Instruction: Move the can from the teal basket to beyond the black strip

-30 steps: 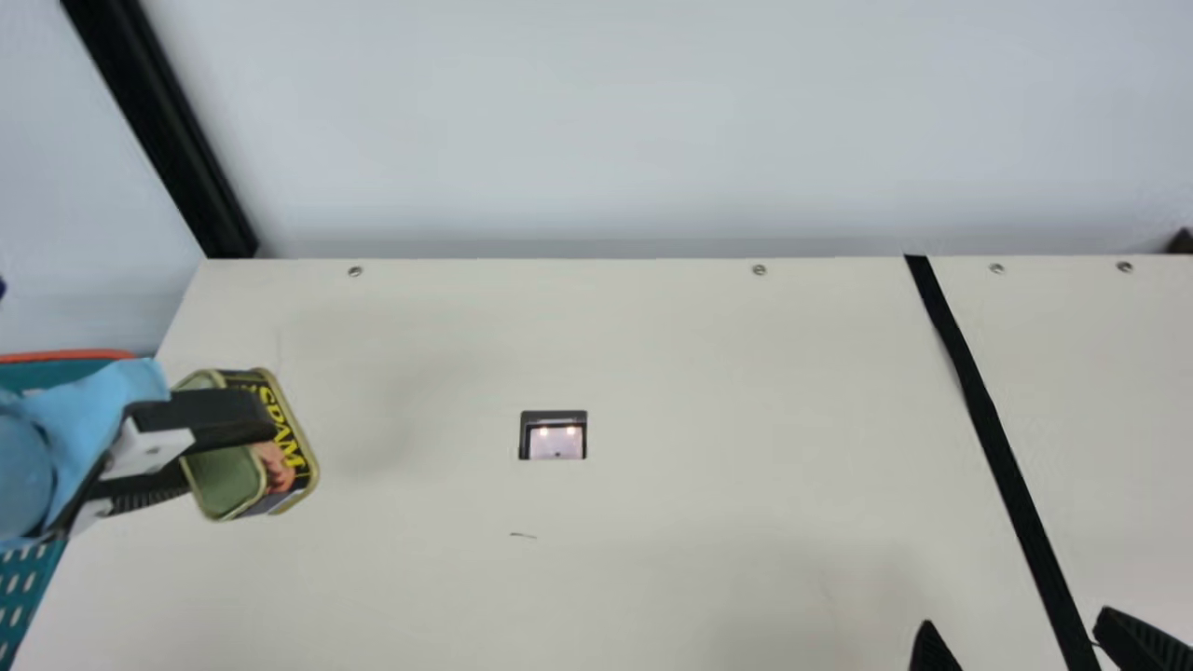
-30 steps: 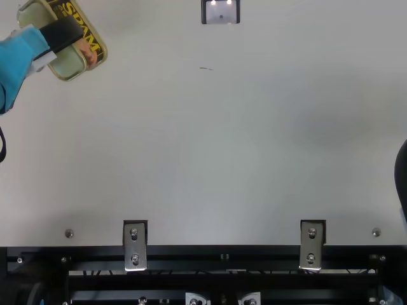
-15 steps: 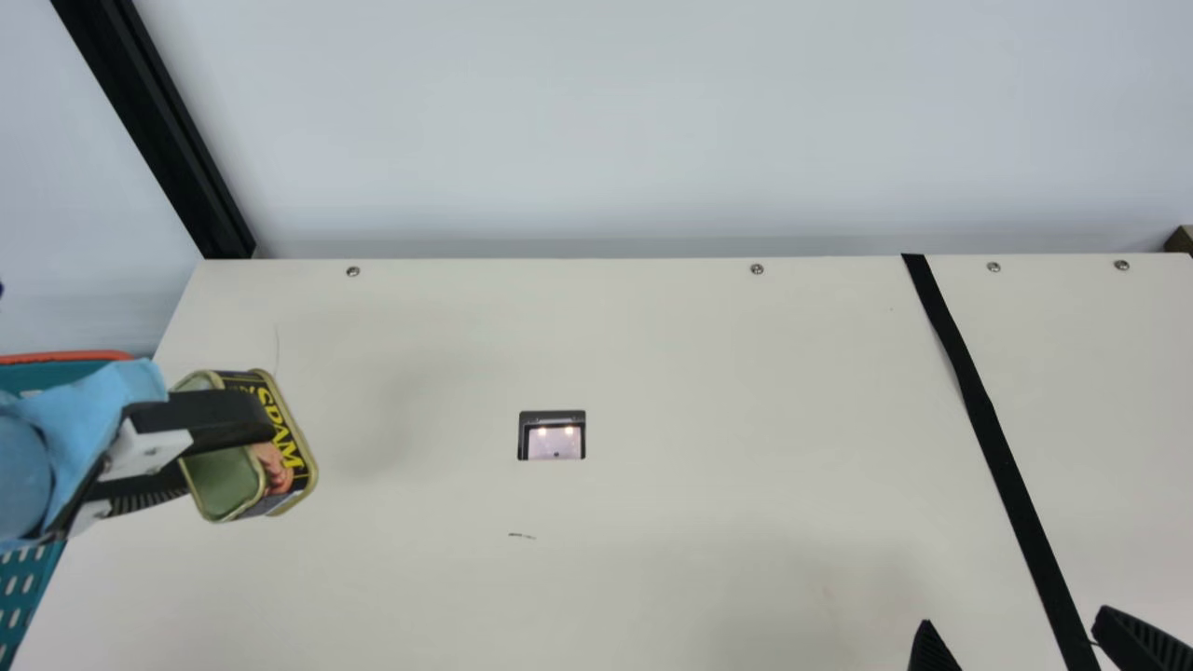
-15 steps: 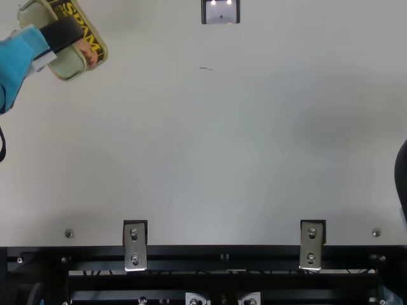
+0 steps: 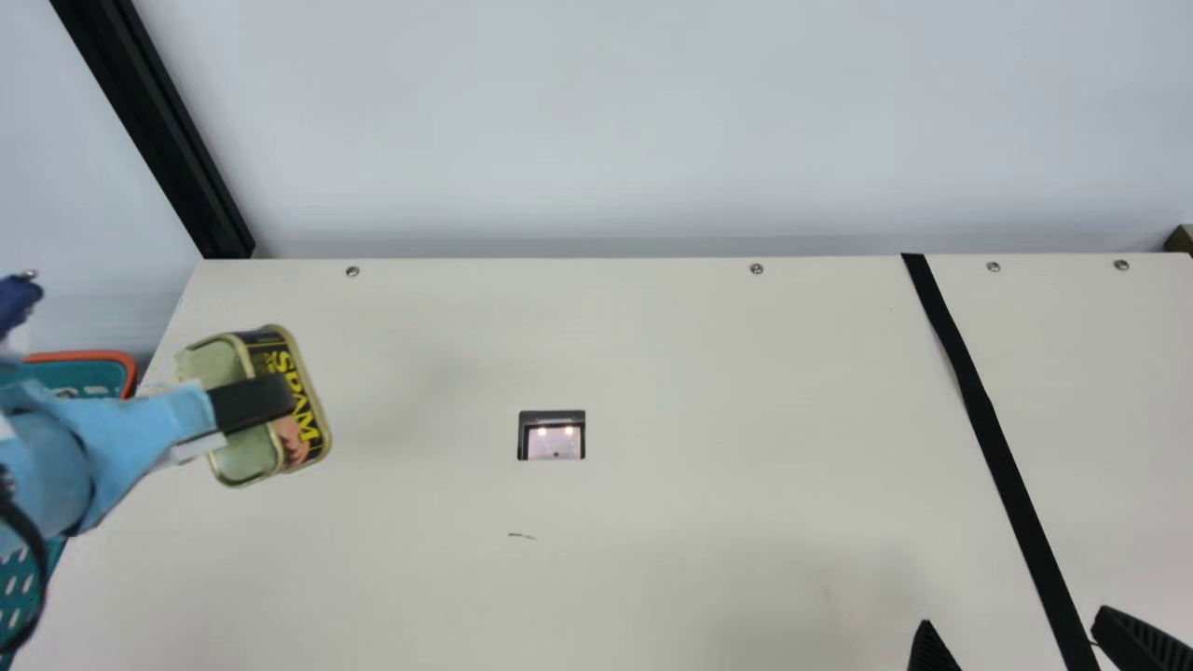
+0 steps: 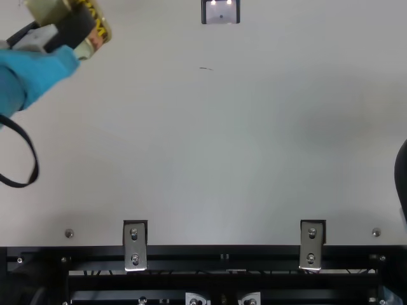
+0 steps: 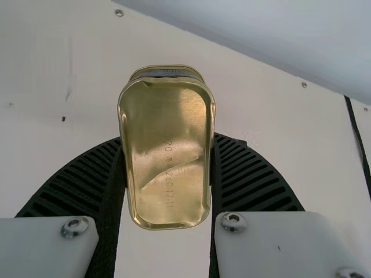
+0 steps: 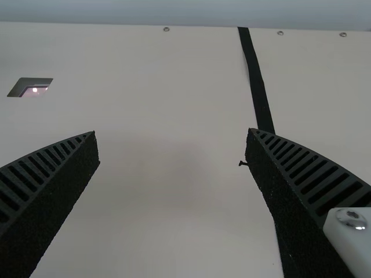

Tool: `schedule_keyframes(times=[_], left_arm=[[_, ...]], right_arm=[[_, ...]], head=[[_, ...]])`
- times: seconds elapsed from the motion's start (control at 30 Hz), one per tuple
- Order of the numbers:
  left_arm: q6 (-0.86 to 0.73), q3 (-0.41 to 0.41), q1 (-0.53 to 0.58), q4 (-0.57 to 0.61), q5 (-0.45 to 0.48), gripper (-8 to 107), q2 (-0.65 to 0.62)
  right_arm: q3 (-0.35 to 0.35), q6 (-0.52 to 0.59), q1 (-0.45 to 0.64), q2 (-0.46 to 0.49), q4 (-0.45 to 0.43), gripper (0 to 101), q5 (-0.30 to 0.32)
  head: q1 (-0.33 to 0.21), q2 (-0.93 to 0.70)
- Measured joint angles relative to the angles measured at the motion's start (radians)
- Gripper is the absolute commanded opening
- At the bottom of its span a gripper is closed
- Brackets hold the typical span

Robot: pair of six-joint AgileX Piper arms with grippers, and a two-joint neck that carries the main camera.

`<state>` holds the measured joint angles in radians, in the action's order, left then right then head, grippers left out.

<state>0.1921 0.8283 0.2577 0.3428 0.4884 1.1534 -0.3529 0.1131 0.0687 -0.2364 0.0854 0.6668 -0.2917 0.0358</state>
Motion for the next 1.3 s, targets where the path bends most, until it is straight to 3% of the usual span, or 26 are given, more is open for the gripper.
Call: schedule_keyframes(times=[0.37, 0.67, 1.03, 1.3], left_arm=[[-0.186, -0.041, 0.162, 0.113, -0.215, 10, 0.051], [-0.314, -0.097, 0.231, 0.122, -0.435, 10, 0.108], [-0.308, -0.097, 0.238, 0.103, -0.472, 10, 0.110], [-0.308, -0.120, 0.304, 0.030, -0.571, 10, 0.161]], right_arm=[[0.000, 0.000, 0.000, 0.000, 0.000, 101, 0.000], [0.000, 0.000, 0.000, 0.000, 0.000, 101, 0.000], [0.000, 0.000, 0.000, 0.000, 0.000, 101, 0.000], [0.000, 0.000, 0.000, 0.000, 0.000, 101, 0.000]], head=[[0.000, 0.000], [0.000, 0.000], [0.000, 0.000], [0.000, 0.000]])
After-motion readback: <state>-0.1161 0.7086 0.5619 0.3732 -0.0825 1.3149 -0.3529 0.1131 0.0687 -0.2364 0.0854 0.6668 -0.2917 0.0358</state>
